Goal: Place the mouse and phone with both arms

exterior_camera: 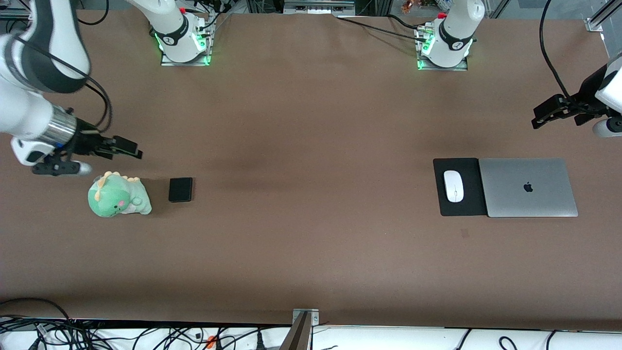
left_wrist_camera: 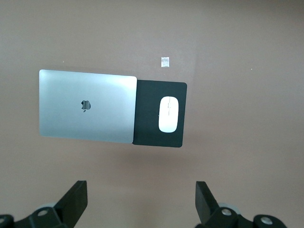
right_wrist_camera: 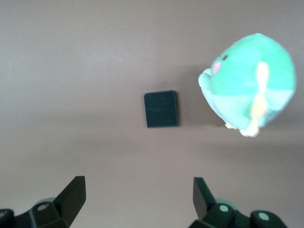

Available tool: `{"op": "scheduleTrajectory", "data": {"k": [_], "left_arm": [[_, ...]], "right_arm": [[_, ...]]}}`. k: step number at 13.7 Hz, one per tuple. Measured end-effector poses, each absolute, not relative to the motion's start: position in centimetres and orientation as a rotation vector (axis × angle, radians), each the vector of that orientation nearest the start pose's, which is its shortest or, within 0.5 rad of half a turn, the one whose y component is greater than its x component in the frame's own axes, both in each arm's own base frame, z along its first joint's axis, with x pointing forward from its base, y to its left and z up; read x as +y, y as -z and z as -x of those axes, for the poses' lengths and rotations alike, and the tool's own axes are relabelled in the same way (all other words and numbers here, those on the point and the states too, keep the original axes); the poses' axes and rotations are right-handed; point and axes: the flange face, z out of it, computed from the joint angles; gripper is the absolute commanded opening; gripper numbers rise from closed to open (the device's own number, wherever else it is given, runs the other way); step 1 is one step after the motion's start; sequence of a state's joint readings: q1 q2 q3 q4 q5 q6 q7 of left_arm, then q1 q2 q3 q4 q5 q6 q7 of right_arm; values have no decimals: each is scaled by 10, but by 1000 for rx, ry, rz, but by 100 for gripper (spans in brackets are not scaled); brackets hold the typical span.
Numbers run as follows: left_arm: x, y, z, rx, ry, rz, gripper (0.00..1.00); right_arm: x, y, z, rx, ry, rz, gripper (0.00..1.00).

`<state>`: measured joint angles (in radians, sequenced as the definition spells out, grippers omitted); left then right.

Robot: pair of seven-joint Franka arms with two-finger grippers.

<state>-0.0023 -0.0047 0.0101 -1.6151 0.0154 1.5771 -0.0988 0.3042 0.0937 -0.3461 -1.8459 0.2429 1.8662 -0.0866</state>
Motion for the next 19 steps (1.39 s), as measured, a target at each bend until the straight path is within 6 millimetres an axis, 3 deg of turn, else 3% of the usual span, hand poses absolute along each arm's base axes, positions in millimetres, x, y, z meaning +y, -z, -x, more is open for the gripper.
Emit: {"op": "scheduleTrajectory", "data": {"k": [4, 9, 15, 19], "left_arm": [[6, -608, -552, -165, -47, 3120, 100], [4, -608, -553, -160, -46, 3120, 100], [3, -608, -553, -158, -46, 3120, 100], [3, -608, -553, -158, -46, 3120, 100]], "right_arm": [[-19, -523, -557, -17, -75, 3024, 100], [-17, -583, -542, -74, -121, 3098, 100], [-25, -621, -547, -69, -8, 3156, 100], [-24, -624, -552, -69, 4, 3158, 100]]}}
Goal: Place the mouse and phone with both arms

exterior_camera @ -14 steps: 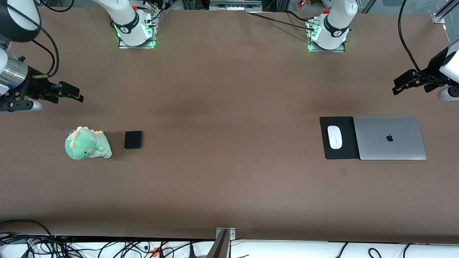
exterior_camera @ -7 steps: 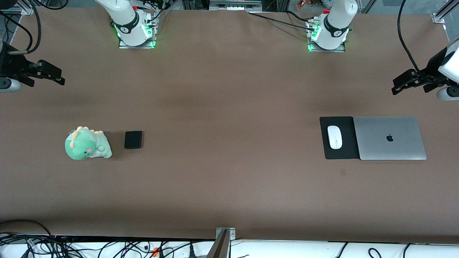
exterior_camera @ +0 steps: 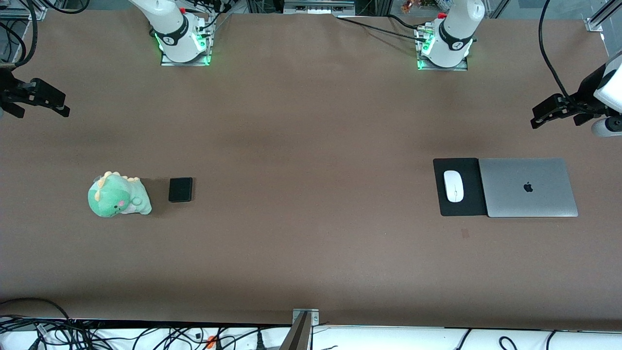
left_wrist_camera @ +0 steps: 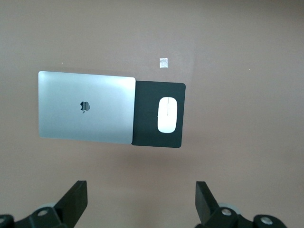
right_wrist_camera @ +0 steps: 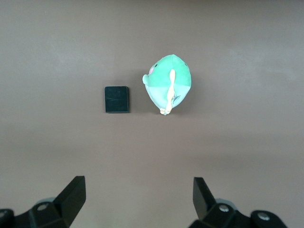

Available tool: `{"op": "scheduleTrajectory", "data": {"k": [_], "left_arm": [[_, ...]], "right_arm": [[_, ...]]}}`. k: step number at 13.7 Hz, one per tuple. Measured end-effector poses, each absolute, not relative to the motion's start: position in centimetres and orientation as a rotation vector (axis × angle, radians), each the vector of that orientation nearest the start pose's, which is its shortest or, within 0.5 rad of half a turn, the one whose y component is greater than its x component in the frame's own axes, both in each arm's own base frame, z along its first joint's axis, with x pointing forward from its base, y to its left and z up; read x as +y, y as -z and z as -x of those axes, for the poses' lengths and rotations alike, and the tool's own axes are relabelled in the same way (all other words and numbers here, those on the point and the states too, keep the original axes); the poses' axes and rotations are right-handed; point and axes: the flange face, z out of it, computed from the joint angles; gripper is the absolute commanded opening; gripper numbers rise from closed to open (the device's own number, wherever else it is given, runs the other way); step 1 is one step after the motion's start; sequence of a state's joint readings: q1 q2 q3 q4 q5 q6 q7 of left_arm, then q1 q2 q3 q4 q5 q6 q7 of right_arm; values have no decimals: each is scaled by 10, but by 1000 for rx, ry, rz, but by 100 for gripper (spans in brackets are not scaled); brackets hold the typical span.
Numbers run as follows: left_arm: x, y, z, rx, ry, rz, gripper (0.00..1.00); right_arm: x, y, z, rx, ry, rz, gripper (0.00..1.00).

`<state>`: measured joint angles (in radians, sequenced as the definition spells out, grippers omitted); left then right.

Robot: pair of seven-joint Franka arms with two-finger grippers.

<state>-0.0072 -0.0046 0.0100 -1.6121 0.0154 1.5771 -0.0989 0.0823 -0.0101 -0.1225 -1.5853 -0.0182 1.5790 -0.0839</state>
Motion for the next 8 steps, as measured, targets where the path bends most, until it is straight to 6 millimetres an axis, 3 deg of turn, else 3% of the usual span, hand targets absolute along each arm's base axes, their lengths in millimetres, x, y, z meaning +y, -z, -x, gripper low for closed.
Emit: {"op": "scheduleTrajectory", "data": {"k": [8], "left_arm": [[3, -608, -553, -158, -47, 3120, 100]], "right_arm": [[-25, -623, -554, -67, 7, 3159, 100]]}}
